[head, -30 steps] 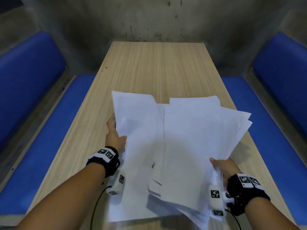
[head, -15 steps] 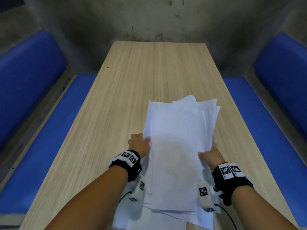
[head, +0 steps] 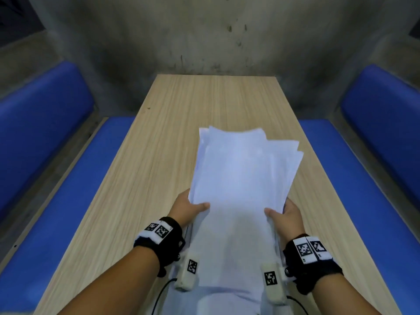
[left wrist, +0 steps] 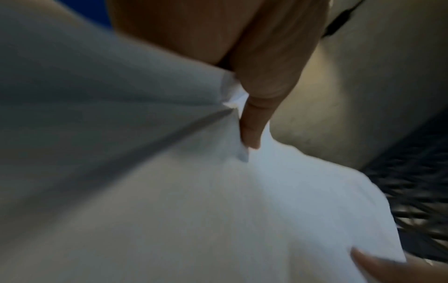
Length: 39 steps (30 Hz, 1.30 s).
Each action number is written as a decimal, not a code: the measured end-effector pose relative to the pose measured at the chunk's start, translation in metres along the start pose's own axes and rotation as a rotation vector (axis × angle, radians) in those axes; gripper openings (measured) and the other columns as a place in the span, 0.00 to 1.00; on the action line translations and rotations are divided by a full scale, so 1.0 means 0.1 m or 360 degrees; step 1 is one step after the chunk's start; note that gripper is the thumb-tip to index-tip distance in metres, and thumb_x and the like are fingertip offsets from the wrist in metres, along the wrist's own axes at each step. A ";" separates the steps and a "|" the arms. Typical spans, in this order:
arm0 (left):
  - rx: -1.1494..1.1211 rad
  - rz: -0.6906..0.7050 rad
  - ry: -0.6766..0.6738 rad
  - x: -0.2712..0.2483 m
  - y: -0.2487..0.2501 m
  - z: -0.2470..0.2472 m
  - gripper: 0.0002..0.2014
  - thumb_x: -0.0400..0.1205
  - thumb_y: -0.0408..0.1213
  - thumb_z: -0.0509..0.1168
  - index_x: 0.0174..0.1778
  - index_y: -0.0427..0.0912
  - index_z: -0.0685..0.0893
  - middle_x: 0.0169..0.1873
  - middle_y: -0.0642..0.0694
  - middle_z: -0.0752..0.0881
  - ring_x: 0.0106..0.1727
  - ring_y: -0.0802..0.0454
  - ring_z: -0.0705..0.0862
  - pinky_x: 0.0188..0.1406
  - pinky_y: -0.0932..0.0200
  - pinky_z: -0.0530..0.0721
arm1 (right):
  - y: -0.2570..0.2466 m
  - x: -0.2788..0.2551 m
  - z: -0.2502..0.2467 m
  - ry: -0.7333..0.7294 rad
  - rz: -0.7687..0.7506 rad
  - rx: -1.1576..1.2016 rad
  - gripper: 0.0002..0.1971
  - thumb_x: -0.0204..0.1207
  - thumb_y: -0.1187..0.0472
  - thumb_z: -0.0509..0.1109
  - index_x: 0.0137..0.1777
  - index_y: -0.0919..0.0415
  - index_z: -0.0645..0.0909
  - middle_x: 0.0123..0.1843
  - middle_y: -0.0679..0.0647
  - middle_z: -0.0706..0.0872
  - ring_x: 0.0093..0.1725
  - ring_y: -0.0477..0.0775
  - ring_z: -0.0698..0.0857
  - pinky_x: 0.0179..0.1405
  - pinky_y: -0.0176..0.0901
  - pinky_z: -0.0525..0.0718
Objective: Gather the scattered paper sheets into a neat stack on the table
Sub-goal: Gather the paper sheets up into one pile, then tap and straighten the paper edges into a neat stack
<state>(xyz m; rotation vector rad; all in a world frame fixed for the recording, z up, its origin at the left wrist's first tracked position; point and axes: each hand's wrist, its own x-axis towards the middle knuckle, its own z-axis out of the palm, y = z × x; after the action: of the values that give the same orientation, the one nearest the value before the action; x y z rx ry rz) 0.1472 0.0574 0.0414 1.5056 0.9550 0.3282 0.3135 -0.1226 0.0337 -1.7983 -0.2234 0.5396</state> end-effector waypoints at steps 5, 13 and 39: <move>-0.0337 0.0552 0.0286 -0.45 0.80 -0.23 0.13 0.76 0.27 0.72 0.56 0.40 0.86 0.48 0.48 0.92 0.48 0.54 0.92 0.49 0.57 0.90 | -0.96 -0.25 -0.10 -0.0041 -0.0597 0.0281 0.17 0.74 0.75 0.69 0.47 0.50 0.81 0.46 0.44 0.88 0.39 0.31 0.87 0.38 0.22 0.82; -0.0449 0.0690 0.0232 -0.83 0.74 -0.33 0.14 0.75 0.30 0.73 0.53 0.50 0.86 0.43 0.67 0.92 0.47 0.70 0.89 0.38 0.75 0.85 | -1.04 -0.71 -0.11 -0.0106 -0.0693 0.0355 0.19 0.74 0.70 0.71 0.26 0.51 0.75 0.17 0.35 0.82 0.22 0.30 0.80 0.27 0.25 0.76; -0.0576 0.0592 0.0090 -0.93 0.56 -0.40 0.24 0.68 0.34 0.79 0.61 0.46 0.84 0.54 0.49 0.92 0.55 0.52 0.91 0.42 0.64 0.89 | -0.80 -0.82 -0.23 -0.0310 -0.0590 0.0593 0.21 0.66 0.78 0.75 0.57 0.58 0.83 0.48 0.46 0.94 0.47 0.46 0.92 0.39 0.35 0.87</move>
<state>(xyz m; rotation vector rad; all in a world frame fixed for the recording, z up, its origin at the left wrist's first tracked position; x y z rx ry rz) 0.0823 0.0243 0.1311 1.3357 0.6123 0.7731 0.2622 -0.1534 0.1341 -1.3035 -0.5421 0.4540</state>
